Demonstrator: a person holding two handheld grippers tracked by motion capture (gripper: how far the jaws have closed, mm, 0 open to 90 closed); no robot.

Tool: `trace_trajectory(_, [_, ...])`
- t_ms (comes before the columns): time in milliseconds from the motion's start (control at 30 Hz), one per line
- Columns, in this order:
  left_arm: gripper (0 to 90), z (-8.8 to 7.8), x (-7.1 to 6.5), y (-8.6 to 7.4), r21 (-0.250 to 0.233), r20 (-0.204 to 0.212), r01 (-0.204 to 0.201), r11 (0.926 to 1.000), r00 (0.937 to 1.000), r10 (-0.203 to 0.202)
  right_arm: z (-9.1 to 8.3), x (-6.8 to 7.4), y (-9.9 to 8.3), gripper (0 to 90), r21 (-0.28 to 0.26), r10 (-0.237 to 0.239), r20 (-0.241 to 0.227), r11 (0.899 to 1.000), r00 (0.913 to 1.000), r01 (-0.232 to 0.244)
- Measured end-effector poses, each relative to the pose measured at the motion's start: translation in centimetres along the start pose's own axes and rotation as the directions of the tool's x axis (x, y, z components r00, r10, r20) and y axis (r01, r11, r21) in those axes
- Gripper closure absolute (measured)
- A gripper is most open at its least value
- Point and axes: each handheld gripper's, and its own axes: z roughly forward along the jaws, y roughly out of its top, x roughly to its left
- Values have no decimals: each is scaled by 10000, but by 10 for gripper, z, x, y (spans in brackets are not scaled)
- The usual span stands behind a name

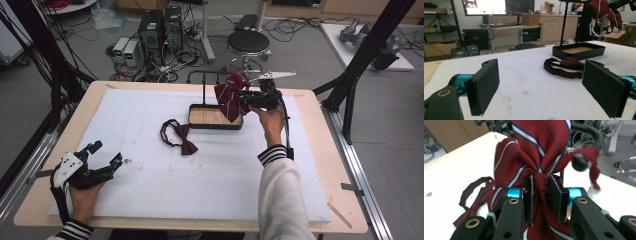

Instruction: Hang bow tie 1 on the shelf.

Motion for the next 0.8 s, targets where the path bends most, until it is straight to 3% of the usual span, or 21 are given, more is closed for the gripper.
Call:
trace_trajectory(133, [149,0,0,0,9,-4,-4,10000,10000,4,3,2,2,745,22,-378,157,9993,9992,378])
trace_trajectory(300, [149,0,0,0,-5,-7,-9,10000,10000,9,8,2,-2,745,137,-208,354,9997,9992,203])
trace_trajectory(433, [149,0,0,0,-12,3,15,10000,10000,-15,15,3,-6,745,-106,-382,545,9992,9978,388])
trace_trajectory(467, [149,0,0,0,-13,5,14,10000,10000,-14,18,3,-12,745,-336,-611,818,9974,9948,640])
trace_trajectory(633, [149,0,0,0,-15,6,12,10000,10000,-11,20,-2,-24,744,-502,-245,897,9983,9957,291])
trace_trajectory(800, [149,0,0,0,0,2,4,10000,10000,-4,25,-6,-37,744,-216,-104,786,9997,9968,121])
